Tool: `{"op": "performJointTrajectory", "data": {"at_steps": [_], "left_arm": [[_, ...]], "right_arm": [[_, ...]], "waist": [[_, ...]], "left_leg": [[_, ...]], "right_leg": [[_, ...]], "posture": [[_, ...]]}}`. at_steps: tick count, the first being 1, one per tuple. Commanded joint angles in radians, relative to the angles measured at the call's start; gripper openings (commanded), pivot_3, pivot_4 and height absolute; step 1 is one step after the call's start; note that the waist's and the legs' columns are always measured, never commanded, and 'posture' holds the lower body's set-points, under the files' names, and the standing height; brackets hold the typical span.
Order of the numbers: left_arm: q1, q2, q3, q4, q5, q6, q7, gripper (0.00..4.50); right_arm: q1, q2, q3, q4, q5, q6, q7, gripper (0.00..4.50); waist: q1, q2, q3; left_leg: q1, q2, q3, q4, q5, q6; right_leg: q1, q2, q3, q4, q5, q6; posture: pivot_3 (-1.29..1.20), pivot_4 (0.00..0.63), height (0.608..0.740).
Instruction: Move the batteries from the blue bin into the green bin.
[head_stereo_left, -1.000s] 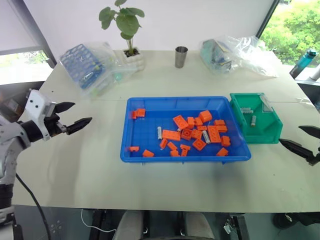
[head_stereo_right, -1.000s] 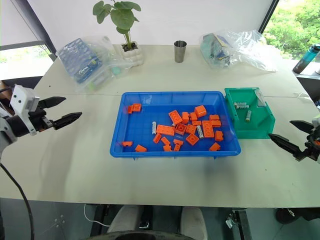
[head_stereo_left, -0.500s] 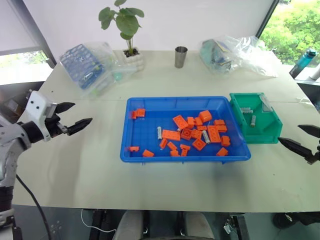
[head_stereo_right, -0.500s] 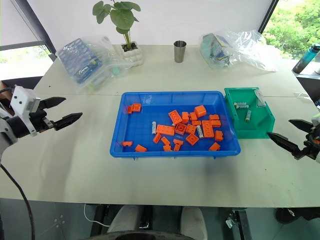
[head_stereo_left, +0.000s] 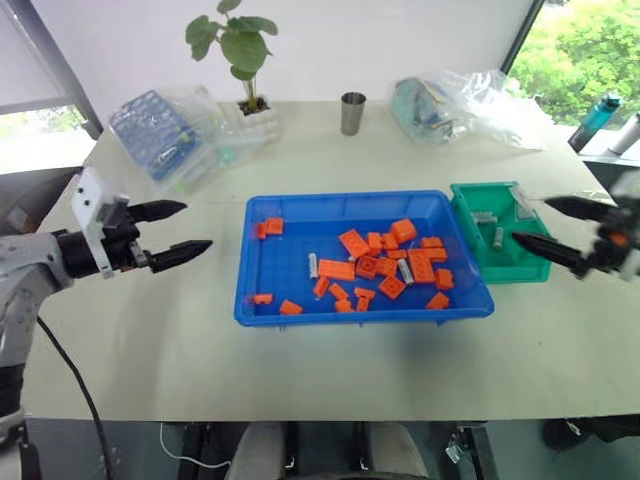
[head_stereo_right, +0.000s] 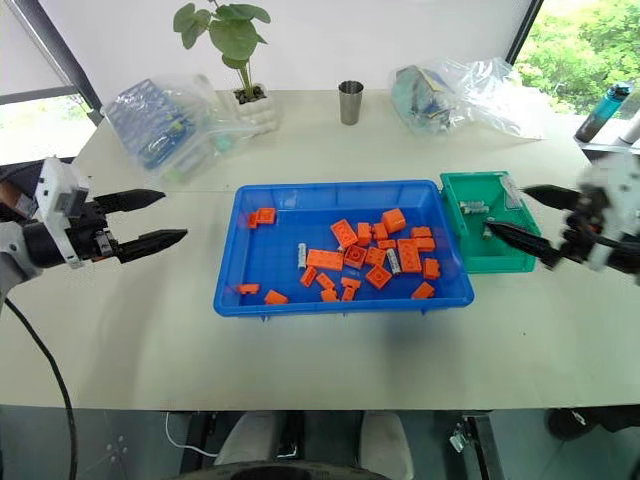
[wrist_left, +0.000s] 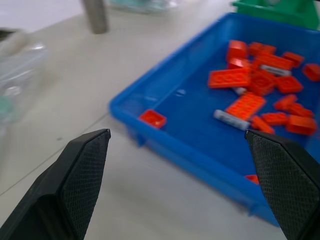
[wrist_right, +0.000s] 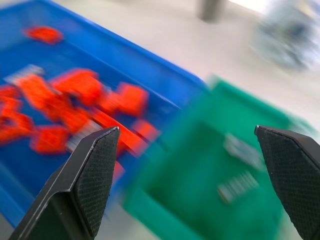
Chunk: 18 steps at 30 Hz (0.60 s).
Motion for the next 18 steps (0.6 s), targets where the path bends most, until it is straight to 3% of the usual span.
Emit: {"op": "performJointTrajectory", "data": {"at_steps": [1, 5, 12, 18], "left_arm": [[-0.054, 0.013, -0.038, -0.028, -0.032, 0.013, -0.058, 4.5], [-0.103, 0.007, -0.098, -0.022, -0.025, 0.013, -0.1, 4.5], [-0.127, 0.007, -0.161, -0.042, -0.019, 0.01, -0.161, 4.5], [-0.113, -0.005, -0.154, -0.082, -0.026, 0.022, -0.13, 4.5]], "right_arm": [[-0.16, 0.08, 0.193, -0.097, 0.021, 0.078, -0.044, 4.45], [-0.32, 0.222, 0.42, -0.094, -0.033, 0.062, -0.01, 4.45], [-0.616, 0.468, 0.803, 0.239, -0.316, -0.15, 0.116, 4.45], [-0.771, 0.583, 0.957, 0.546, -0.508, -0.302, 0.206, 4.45]], "waist": [[-0.001, 0.0, 0.0], [0.001, -0.001, 0.0], [0.0, -0.005, 0.003], [0.0, -0.008, 0.006]], "left_leg": [[0.0, 0.0, 0.0, 0.0, 0.0, 0.0], [-0.002, 0.0, 0.0, 0.0, 0.0, -0.001], [-0.003, -0.003, 0.0, 0.002, 0.0, 0.0], [-0.003, -0.003, 0.0, 0.003, 0.0, 0.0]], "right_leg": [[0.0, 0.0, 0.0, 0.0, 0.0, 0.0], [-0.003, 0.001, 0.0, 0.001, 0.0, 0.0], [-0.006, -0.001, 0.0, 0.01, 0.0, 0.0], [-0.007, 0.0, 0.0, 0.012, 0.0, 0.0]], "posture": [[0.0, 0.15, 0.716], [0.0, 0.15, 0.716], [0.0, 0.15, 0.716], [0.0, 0.15, 0.716]]}}
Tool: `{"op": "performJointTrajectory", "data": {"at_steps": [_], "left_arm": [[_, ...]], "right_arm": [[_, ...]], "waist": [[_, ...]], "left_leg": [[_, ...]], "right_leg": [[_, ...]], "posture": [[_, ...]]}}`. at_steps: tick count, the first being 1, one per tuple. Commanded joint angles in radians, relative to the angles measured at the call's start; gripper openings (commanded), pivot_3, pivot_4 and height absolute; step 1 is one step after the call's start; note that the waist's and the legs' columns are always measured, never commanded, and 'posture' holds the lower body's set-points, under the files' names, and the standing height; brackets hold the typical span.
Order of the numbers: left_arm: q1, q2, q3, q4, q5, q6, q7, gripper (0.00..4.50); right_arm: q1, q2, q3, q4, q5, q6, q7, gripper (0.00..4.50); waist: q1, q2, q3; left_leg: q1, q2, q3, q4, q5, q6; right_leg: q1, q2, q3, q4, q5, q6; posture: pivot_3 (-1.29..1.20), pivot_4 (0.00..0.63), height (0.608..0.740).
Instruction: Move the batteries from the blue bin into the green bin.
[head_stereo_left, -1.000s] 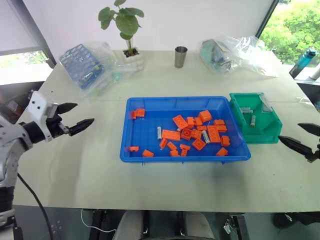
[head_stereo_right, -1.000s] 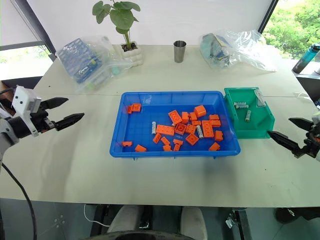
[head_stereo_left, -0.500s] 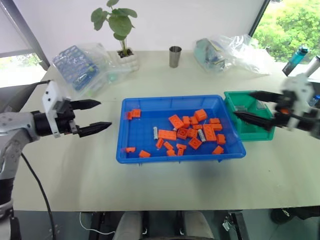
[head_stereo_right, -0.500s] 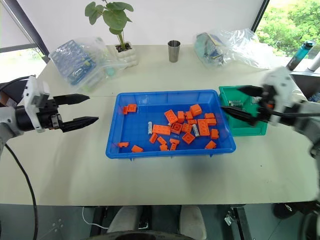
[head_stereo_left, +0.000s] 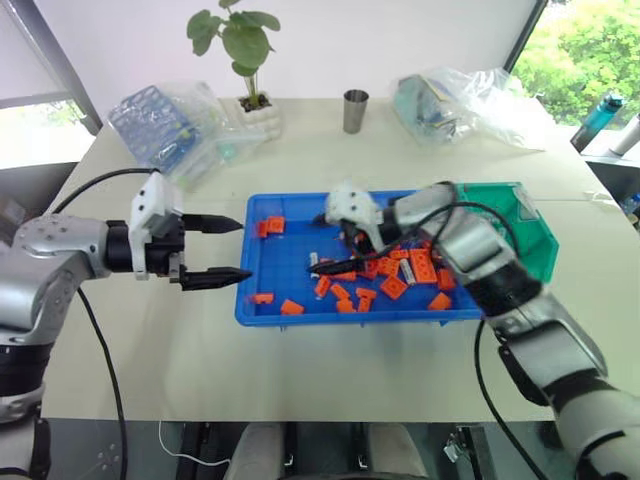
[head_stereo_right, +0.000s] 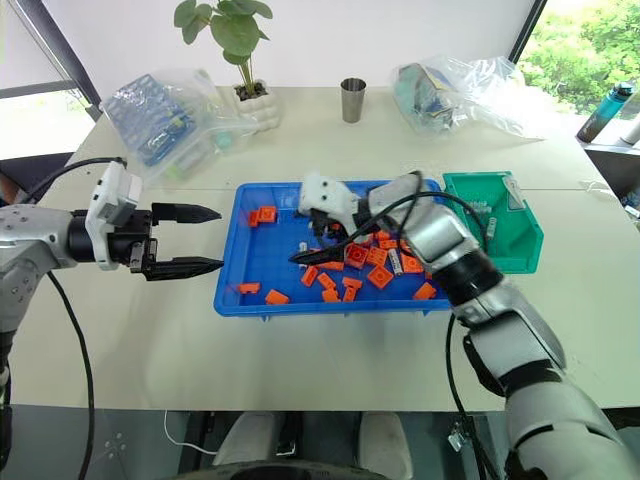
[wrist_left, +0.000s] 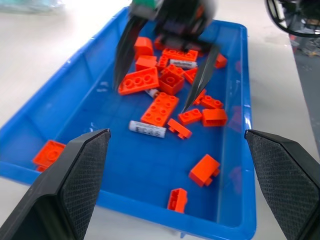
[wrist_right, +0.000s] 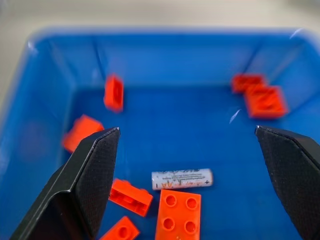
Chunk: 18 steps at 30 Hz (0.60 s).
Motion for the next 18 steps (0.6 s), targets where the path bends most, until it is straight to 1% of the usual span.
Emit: {"op": "performJointTrajectory", "data": {"at_steps": [1, 5, 10, 18], "left_arm": [[0.009, -0.001, 0.034, -0.057, -0.014, 0.006, 0.029, 4.5], [0.041, 0.003, 0.054, -0.089, -0.027, 0.013, 0.047, 4.5], [0.065, 0.003, 0.079, -0.117, -0.036, 0.023, 0.073, 4.5], [0.065, -0.003, 0.076, -0.131, -0.04, 0.027, 0.1, 4.5]], "right_arm": [[-0.078, 0.04, 0.033, 0.128, -0.092, -0.101, 0.046, 4.45], [-0.102, 0.061, 0.048, 0.213, -0.151, -0.181, 0.097, 4.45], [-0.114, 0.097, 0.042, 0.311, -0.21, -0.248, 0.109, 4.45], [-0.117, 0.146, 0.019, 0.388, -0.235, -0.257, 0.133, 4.45]], "waist": [[-0.003, 0.0, 0.0], [-0.006, 0.0, 0.0], [-0.007, 0.0, 0.0], [-0.006, 0.0, 0.001]], "left_leg": [[0.0, 0.0, 0.0, 0.0, 0.0, 0.0], [0.0, 0.0, 0.0, 0.0, 0.0, 0.0], [0.0, 0.0, 0.0, 0.0, 0.0, -0.001], [0.0, 0.0, 0.0, 0.0, 0.0, -0.001]], "right_leg": [[0.0, 0.0, 0.0, 0.0, 0.0, 0.0], [0.0, 0.0, 0.0, 0.0, 0.0, 0.0], [0.0, 0.0, 0.0, 0.0, 0.0, 0.0], [0.0, 0.0, 0.0, 0.0, 0.0, 0.0]], "posture": [[0.0, 0.15, 0.716], [0.0, 0.15, 0.716], [0.0, 0.15, 0.716], [0.0, 0.15, 0.716]]}}
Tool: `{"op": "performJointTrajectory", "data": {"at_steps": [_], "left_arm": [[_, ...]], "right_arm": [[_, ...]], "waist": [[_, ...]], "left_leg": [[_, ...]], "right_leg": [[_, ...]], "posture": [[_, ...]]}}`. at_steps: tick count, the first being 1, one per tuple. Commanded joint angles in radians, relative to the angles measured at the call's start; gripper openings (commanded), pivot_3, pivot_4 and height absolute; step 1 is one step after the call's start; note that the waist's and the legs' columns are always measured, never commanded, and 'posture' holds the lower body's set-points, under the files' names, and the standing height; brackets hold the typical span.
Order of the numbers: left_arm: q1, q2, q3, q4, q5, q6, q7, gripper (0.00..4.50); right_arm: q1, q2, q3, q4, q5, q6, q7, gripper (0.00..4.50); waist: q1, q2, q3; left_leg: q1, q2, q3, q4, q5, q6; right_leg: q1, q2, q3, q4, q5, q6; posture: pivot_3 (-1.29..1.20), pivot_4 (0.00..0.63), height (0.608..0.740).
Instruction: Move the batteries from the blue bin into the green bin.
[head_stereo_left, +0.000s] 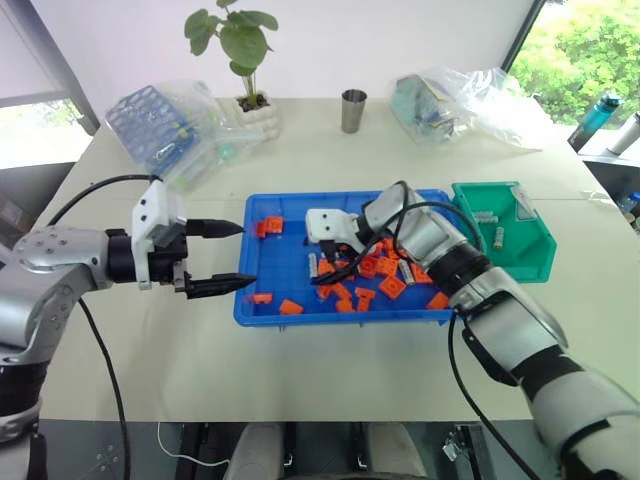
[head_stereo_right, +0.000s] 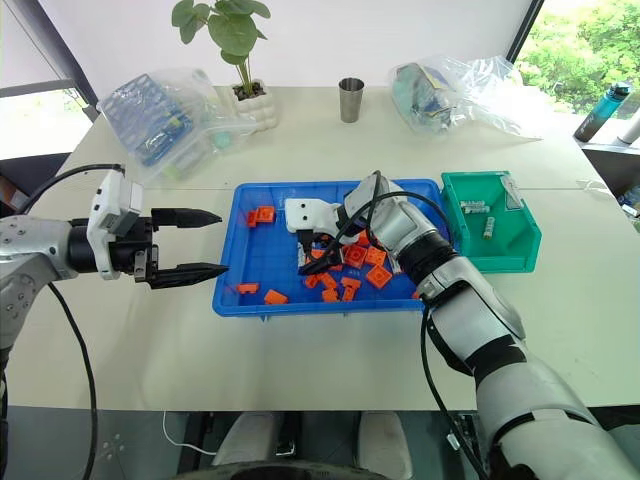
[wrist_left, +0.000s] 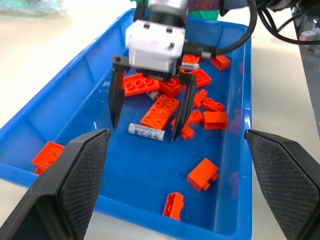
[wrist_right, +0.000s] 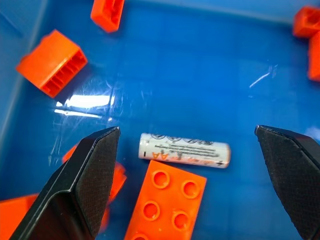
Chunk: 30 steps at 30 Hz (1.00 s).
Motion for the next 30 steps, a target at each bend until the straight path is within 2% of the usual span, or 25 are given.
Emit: {"op": "performJointTrajectory", "data": {"at_steps": [1, 7, 10, 13, 17, 21, 25, 28, 30], "left_arm": [[-0.013, -0.001, 0.025, -0.025, -0.016, 0.002, 0.014, 4.5], [-0.029, -0.005, 0.014, -0.018, -0.014, -0.003, 0.017, 4.5], [-0.036, -0.009, 0.007, -0.013, -0.009, -0.007, 0.017, 4.5], [-0.038, -0.013, 0.002, -0.01, -0.007, -0.009, 0.013, 4.5], [-0.045, -0.022, -0.014, -0.004, 0.0, -0.013, 0.009, 4.5], [-0.054, -0.036, -0.028, -0.004, -0.001, -0.008, 0.011, 4.5], [-0.057, -0.053, -0.048, 0.006, 0.007, -0.016, 0.006, 4.5], [-0.083, -0.078, -0.076, 0.034, 0.018, -0.028, 0.002, 4.5], [-0.105, -0.098, -0.094, 0.053, 0.027, -0.034, -0.001, 4.5]], "right_arm": [[-0.013, 0.011, -0.024, 0.019, -0.019, -0.016, 0.014, 4.45], [-0.022, 0.023, -0.033, 0.062, -0.04, -0.013, 0.012, 4.45], [-0.017, 0.03, -0.052, 0.051, -0.031, 0.003, 0.019, 3.64], [0.002, 0.025, -0.073, -0.002, -0.017, 0.032, 0.028, 2.27], [0.048, 0.0, -0.157, -0.148, 0.036, 0.123, -0.002, 2.25], [0.133, -0.112, -0.336, -0.411, 0.137, 0.31, -0.046, 2.25], [0.23, -0.283, -0.587, -0.604, 0.218, 0.565, -0.147, 2.25], [0.363, -0.458, -0.75, -0.649, 0.203, 0.664, -0.225, 2.25], [0.439, -0.533, -0.827, -0.67, 0.198, 0.7, -0.275, 2.25]], "waist": [[-0.001, 0.0, 0.0], [-0.001, 0.0, 0.0], [-0.001, 0.0, 0.0], [-0.001, 0.0, 0.0], [0.001, 0.0, 0.0], [0.006, 0.0, 0.0], [0.015, 0.0, 0.001], [0.016, 0.0, 0.0], [0.02, 0.0, 0.001]], "left_leg": [[0.0, 0.0, 0.0, 0.0, 0.0, 0.0], [0.0, 0.0, 0.0, 0.0, 0.0, 0.0], [0.0, 0.0, 0.0, 0.0, 0.0, 0.0], [0.0, 0.0, 0.0, 0.0, 0.0, 0.0], [0.0, 0.0, 0.0, 0.0, 0.0, 0.0], [0.0, 0.0, 0.0, 0.0, 0.0, 0.0], [-0.001, -0.002, -0.002, 0.0, 0.0, 0.0], [-0.001, -0.002, -0.002, 0.0, 0.0, 0.0], [-0.001, -0.002, -0.002, -0.001, 0.0, 0.0]], "right_leg": [[0.0, 0.0, 0.0, 0.0, 0.0, 0.0], [0.0, 0.0, 0.0, 0.0, 0.0, 0.0], [0.0, 0.0, 0.0, 0.0, 0.0, 0.0], [0.0, 0.0, 0.0, 0.0, 0.0, 0.0], [0.0, 0.0, 0.0, 0.0, 0.0, 0.0], [0.0, 0.0, 0.0, 0.0, 0.0, 0.0], [0.001, -0.002, -0.001, -0.001, 0.0, 0.0], [0.001, -0.003, -0.001, -0.002, 0.0, 0.0], [0.002, -0.003, -0.001, -0.003, 0.0, 0.0]], "posture": [[0.0, 0.15, 0.716], [0.0, 0.15, 0.716], [0.0, 0.15, 0.716], [0.0, 0.15, 0.716], [0.0, 0.15, 0.716], [0.0, 0.15, 0.716], [0.0, 0.15, 0.716], [0.0, 0.15, 0.716], [0.0, 0.15, 0.716]]}}
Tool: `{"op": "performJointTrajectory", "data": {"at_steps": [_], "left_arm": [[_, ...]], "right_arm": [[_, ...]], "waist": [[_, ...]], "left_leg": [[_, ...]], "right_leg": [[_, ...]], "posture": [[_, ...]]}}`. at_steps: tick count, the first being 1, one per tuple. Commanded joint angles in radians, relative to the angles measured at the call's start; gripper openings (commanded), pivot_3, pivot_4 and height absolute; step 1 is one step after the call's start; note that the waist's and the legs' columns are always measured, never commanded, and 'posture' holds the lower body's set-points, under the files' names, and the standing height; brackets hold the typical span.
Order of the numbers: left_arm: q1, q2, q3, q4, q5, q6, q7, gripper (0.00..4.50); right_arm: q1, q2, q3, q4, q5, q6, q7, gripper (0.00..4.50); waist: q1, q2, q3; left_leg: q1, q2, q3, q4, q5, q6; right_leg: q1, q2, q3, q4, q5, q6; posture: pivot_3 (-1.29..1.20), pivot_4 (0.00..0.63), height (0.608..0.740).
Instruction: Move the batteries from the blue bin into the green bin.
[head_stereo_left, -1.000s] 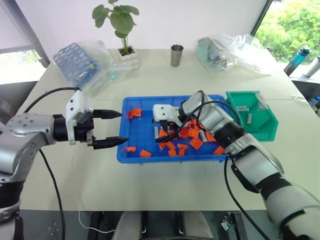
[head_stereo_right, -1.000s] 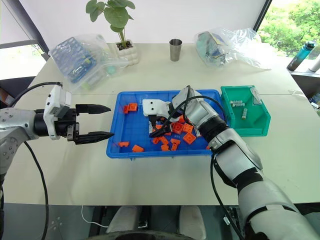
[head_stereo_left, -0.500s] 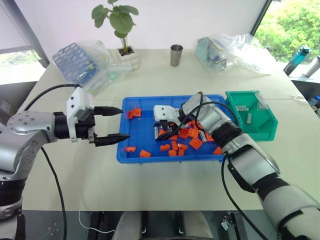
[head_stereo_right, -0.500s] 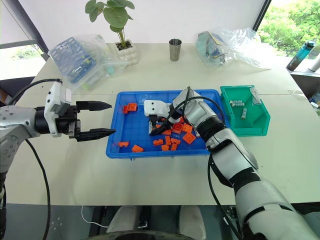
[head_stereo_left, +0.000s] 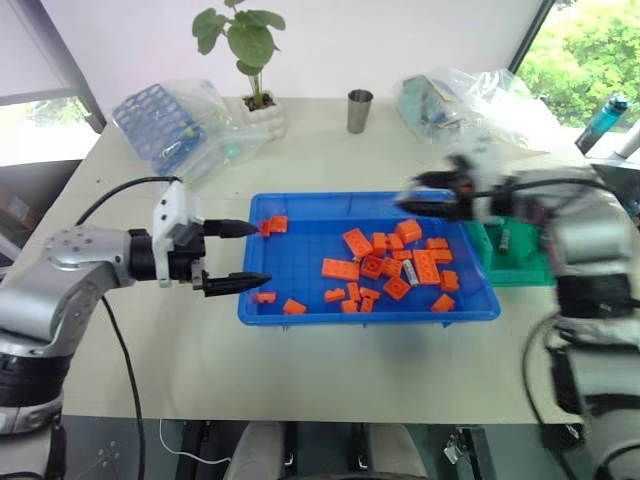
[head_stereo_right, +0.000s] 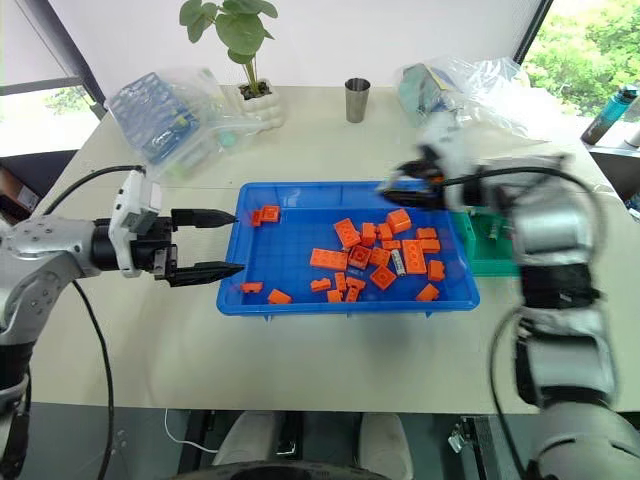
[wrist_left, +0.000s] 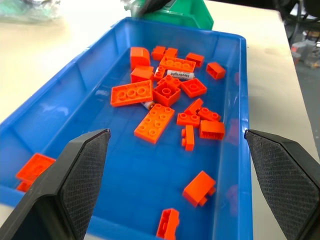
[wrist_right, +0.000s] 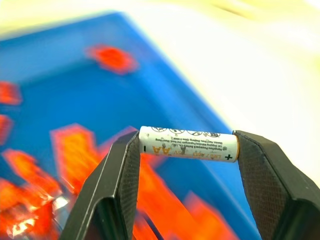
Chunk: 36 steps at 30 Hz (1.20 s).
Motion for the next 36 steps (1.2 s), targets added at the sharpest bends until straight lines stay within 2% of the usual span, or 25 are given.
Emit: {"op": "performJointTrajectory", "data": {"at_steps": [1, 4, 7, 9, 11, 12, 20, 22, 26, 33, 36], "left_arm": [[-0.043, -0.021, -0.018, 0.018, 0.016, -0.029, -0.01, 4.5], [-0.066, -0.04, -0.038, 0.037, 0.031, -0.042, -0.02, 4.5], [-0.098, -0.059, -0.058, 0.061, 0.044, -0.054, -0.031, 4.5], [-0.111, -0.064, -0.061, 0.074, 0.049, -0.059, -0.037, 4.5], [-0.123, -0.068, -0.062, 0.09, 0.054, -0.065, -0.043, 4.5], [-0.127, -0.07, -0.062, 0.099, 0.058, -0.069, -0.046, 4.5], [-0.12, -0.082, -0.053, 0.098, 0.068, -0.081, -0.038, 4.5], [-0.112, -0.082, -0.051, 0.088, 0.066, -0.078, -0.034, 4.5], [-0.104, -0.081, -0.047, 0.077, 0.066, -0.073, -0.03, 4.5], [-0.107, -0.079, -0.049, 0.077, 0.07, -0.072, -0.026, 4.5], [-0.106, -0.082, -0.051, 0.067, 0.068, -0.067, -0.018, 4.5]], "right_arm": [[0.092, -0.097, -0.146, -0.061, 0.003, 0.074, -0.091, 2.25], [0.158, -0.145, -0.186, -0.072, 0.002, 0.073, -0.145, 2.25], [0.223, -0.174, -0.205, -0.057, -0.013, 0.034, -0.189, 2.25], [0.241, -0.174, -0.207, -0.07, 0.009, 0.034, -0.198, 3.35], [0.237, -0.171, -0.203, -0.074, 0.023, 0.031, -0.214, 4.24], [0.228, -0.172, -0.197, -0.069, 0.026, 0.025, -0.223, 4.44], [0.139, -0.19, -0.142, -0.078, 0.079, 0.017, -0.213, 4.44], [0.074, -0.146, -0.108, -0.123, 0.128, 0.072, -0.214, 4.44], [0.003, -0.028, 0.047, -0.231, 0.165, 0.143, -0.231, 4.44], [-0.02, 0.185, 0.324, -0.233, 0.088, 0.096, -0.315, 4.44], [-0.031, 0.245, 0.395, -0.197, 0.052, 0.075, -0.343, 4.44]], "waist": [[-0.002, 0.0, 0.0], [-0.022, 0.002, 0.001], [-0.019, 0.002, 0.001], [-0.016, 0.002, 0.001], [-0.012, 0.002, 0.001], [-0.011, 0.002, 0.001], [-0.01, 0.002, 0.001], [-0.015, 0.002, 0.002], [-0.019, 0.002, 0.002], [-0.006, 0.002, 0.002], [-0.01, 0.002, 0.002]], "left_leg": [[0.0, 0.0, 0.001, 0.0, 0.0, 0.0], [0.001, 0.002, 0.004, 0.0, 0.0, 0.0], [0.002, 0.004, 0.006, -0.001, 0.001, -0.001], [0.002, 0.004, 0.006, -0.001, 0.001, -0.001], [0.002, 0.004, 0.006, 0.0, 0.001, -0.001], [0.002, 0.004, 0.006, 0.0, 0.001, -0.001], [0.002, 0.003, 0.005, 0.0, 0.001, -0.001], [0.002, 0.004, 0.005, 0.0, 0.001, -0.001], [0.002, 0.005, 0.005, 0.0, 0.001, -0.001], [0.0, 0.002, 0.003, 0.001, 0.001, 0.0], [0.0, 0.001, 0.003, 0.001, 0.0, 0.0]], "right_leg": [[0.0, 0.0, 0.0, 0.0, 0.0, 0.0], [0.0, 0.002, 0.002, 0.0, 0.0, 0.0], [-0.001, 0.003, 0.002, 0.0, 0.0, 0.0], [-0.001, 0.004, 0.002, 0.0, 0.0, 0.0], [-0.001, 0.003, 0.002, 0.0, 0.0, 0.0], [-0.001, 0.003, 0.002, 0.0, 0.0, 0.0], [-0.001, 0.003, 0.002, 0.0, 0.0, 0.0], [-0.001, 0.003, 0.002, 0.0, 0.0, 0.0], [-0.001, 0.004, 0.002, 0.0, 0.0, 0.0], [-0.001, 0.002, 0.002, 0.001, 0.0, 0.0], [-0.002, 0.002, 0.002, 0.001, 0.0, 0.0]], "posture": [[0.0, 0.15, 0.716], [0.0, 0.15, 0.716], [0.0, 0.15, 0.716], [0.0, 0.15, 0.716], [0.0, 0.15, 0.716], [0.0, 0.15, 0.716], [0.0, 0.15, 0.716], [0.0, 0.15, 0.716], [0.0, 0.15, 0.716], [0.0, 0.15, 0.716], [0.0, 0.15, 0.716]]}}
